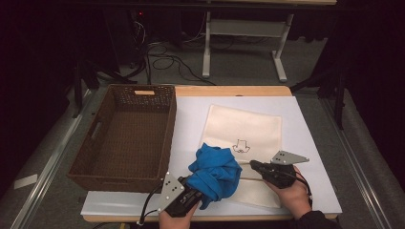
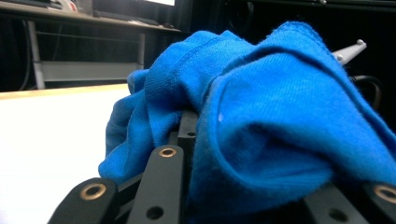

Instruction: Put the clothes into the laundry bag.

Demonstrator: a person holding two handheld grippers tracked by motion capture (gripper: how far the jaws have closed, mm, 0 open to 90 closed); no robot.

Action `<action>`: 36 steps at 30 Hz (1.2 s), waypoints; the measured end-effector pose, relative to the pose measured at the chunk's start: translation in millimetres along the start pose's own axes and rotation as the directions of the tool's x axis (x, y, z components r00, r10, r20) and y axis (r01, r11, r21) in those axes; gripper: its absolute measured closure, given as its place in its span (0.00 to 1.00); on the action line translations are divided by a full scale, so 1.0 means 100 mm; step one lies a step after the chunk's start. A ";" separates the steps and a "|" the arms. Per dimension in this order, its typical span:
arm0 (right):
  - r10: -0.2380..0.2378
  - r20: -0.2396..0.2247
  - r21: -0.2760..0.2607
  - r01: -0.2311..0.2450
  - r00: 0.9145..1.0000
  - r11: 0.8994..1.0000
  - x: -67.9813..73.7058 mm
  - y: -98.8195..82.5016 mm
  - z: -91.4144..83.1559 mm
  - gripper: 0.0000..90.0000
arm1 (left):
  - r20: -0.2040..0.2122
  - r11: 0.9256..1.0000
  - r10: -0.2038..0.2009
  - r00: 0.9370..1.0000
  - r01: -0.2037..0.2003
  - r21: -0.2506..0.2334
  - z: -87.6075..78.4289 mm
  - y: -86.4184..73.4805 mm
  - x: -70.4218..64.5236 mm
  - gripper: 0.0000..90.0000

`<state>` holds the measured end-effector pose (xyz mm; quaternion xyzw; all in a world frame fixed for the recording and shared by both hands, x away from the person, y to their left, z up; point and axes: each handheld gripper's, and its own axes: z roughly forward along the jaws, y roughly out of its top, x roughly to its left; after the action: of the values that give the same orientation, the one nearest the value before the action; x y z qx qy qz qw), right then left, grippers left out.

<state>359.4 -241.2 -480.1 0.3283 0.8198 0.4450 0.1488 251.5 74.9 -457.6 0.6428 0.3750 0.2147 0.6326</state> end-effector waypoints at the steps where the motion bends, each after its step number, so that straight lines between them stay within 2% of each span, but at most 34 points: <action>1: 0.004 0.001 -0.004 -0.004 1.000 1.000 0.00 0.00 0.00 0.98 | 0.001 1.000 0.001 1.000 -0.001 -0.001 0.02 -0.01 -0.02 0.82; 6: 0.004 -0.002 -0.011 -0.004 1.000 1.000 -0.01 0.01 -0.01 0.98 | -0.005 1.000 0.018 1.000 -0.018 0.001 0.19 -0.01 -0.08 0.82; 9: 0.009 -0.001 -0.014 -0.009 1.000 1.000 -0.01 0.01 -0.01 0.98 | -0.004 0.999 0.030 1.000 -0.030 0.023 0.30 -0.08 -0.13 0.82; 15: 0.009 -0.001 -0.022 -0.009 1.000 1.000 -0.02 0.02 -0.03 0.98 | 0.019 0.989 0.072 0.997 -0.074 0.128 0.49 -0.35 -0.24 0.82; 19: 0.008 -0.003 -0.026 -0.008 1.000 1.000 -0.02 0.02 -0.03 0.98 | 0.034 0.981 0.074 0.997 -0.079 0.175 0.56 -0.45 -0.26 0.82; 24: 0.015 -0.004 -0.034 -0.015 1.000 0.999 -0.02 0.03 -0.06 0.98 | 0.051 0.968 0.050 0.997 -0.060 0.243 0.67 -0.52 -0.26 0.81; 27: 0.010 -0.004 -0.040 -0.010 1.000 0.999 -0.02 0.04 -0.06 0.98 | 0.048 0.957 0.030 0.998 -0.043 0.286 0.75 -0.55 -0.25 0.81; 30: 0.009 -0.006 -0.044 -0.009 1.000 0.999 -0.01 0.04 -0.07 0.98 | 0.034 0.941 0.051 0.998 -0.060 0.332 0.84 -0.54 -0.26 0.81; 35: 0.009 -0.005 -0.048 -0.009 1.000 0.999 -0.01 0.04 -0.07 0.98 | 0.019 0.924 0.057 0.998 -0.059 0.377 0.98 -0.51 -0.26 0.80; 36: 0.011 -0.005 -0.048 -0.011 1.000 0.999 0.00 0.04 -0.08 0.98 | 0.019 0.923 0.055 0.998 -0.058 0.380 1.00 -0.50 -0.27 0.80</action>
<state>357.1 -244.8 -472.5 0.3284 0.8074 0.4660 0.1523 299.0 -14.2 -511.9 0.7647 0.3882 0.1534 0.4908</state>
